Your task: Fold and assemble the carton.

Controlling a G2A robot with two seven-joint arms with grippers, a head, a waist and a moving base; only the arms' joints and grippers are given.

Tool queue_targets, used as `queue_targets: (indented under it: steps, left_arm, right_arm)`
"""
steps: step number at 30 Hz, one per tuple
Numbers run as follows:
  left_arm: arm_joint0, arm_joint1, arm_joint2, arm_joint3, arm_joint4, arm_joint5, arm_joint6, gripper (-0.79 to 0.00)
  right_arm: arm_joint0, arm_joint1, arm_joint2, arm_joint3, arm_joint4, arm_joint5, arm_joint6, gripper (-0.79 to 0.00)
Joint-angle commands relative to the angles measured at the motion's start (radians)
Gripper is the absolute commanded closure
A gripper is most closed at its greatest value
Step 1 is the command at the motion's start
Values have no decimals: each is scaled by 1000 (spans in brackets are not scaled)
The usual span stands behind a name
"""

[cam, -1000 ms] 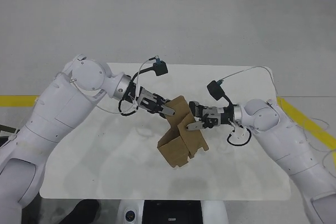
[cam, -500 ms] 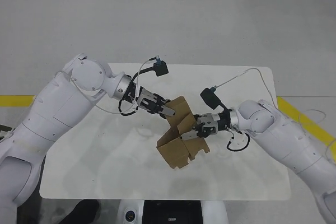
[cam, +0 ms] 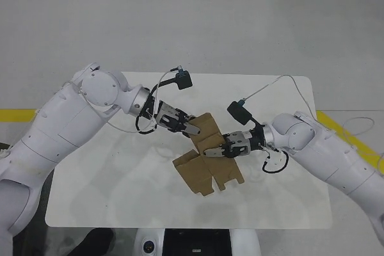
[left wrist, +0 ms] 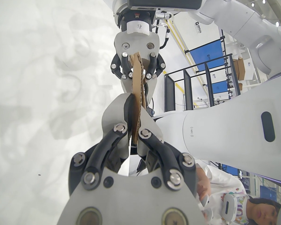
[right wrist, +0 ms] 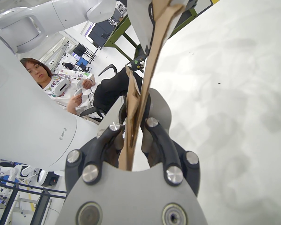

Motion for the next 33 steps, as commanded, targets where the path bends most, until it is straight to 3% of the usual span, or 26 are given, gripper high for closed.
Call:
queue_targets:
  steps: [1,3,4,5,6,15,23,33]
  left_arm:
    - [-6,5,11,-2,-1,-8,8,-65]
    - [-11,9,21,-2,-3,-14,14,-117]
    - [-14,11,25,-2,-6,-18,18,-234]
    - [-17,13,29,-3,-7,-24,24,-727]
    - [-19,15,32,-3,-11,-29,29,-785]
    - [-28,39,21,1,-50,-109,110,-785]
    - [7,69,-14,15,-84,-159,159,-785]
    - [67,80,-65,33,-97,-172,173,-785]
  right_arm:
    - [6,2,-9,1,10,0,0,0]
    - [11,3,-16,2,21,0,0,0]
    - [13,4,-19,2,24,0,0,0]
    - [15,4,-22,3,27,0,0,0]
    - [16,5,-23,4,32,0,0,0]
    - [12,3,-13,42,88,0,0,0]
    - [-27,-11,75,124,172,0,-2,0]
    - [-87,-56,193,202,156,0,-161,0]
